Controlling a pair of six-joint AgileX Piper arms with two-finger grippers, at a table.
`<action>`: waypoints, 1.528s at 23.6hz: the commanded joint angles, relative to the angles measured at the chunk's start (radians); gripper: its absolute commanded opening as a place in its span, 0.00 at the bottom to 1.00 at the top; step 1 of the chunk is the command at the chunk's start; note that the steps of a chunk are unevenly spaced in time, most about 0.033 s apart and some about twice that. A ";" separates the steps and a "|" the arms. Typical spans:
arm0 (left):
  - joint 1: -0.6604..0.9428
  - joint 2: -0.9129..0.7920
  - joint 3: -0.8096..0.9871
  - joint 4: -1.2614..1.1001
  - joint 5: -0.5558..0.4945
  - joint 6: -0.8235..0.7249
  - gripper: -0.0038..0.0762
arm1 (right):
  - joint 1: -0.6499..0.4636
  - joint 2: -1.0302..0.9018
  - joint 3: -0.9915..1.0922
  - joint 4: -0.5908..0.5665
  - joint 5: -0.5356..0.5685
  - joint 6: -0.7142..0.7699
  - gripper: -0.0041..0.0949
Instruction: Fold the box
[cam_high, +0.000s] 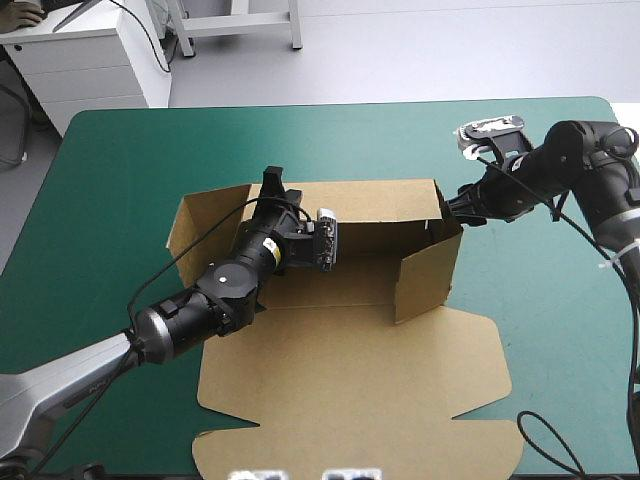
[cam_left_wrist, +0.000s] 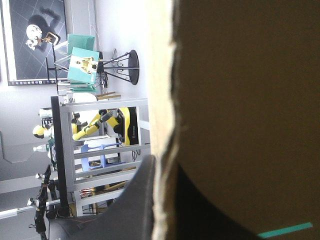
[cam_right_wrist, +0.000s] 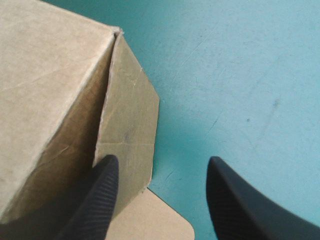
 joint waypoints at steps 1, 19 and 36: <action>-0.005 -0.032 -0.022 0.023 0.019 -0.016 0.04 | -0.006 -0.042 -0.022 0.036 0.015 -0.016 0.65; -0.005 -0.032 -0.022 0.023 0.023 -0.016 0.04 | -0.006 -0.113 -0.008 0.099 0.034 -0.016 0.65; -0.005 -0.032 -0.022 0.018 0.023 -0.001 0.04 | -0.006 -0.238 0.255 0.108 -0.052 -0.075 0.02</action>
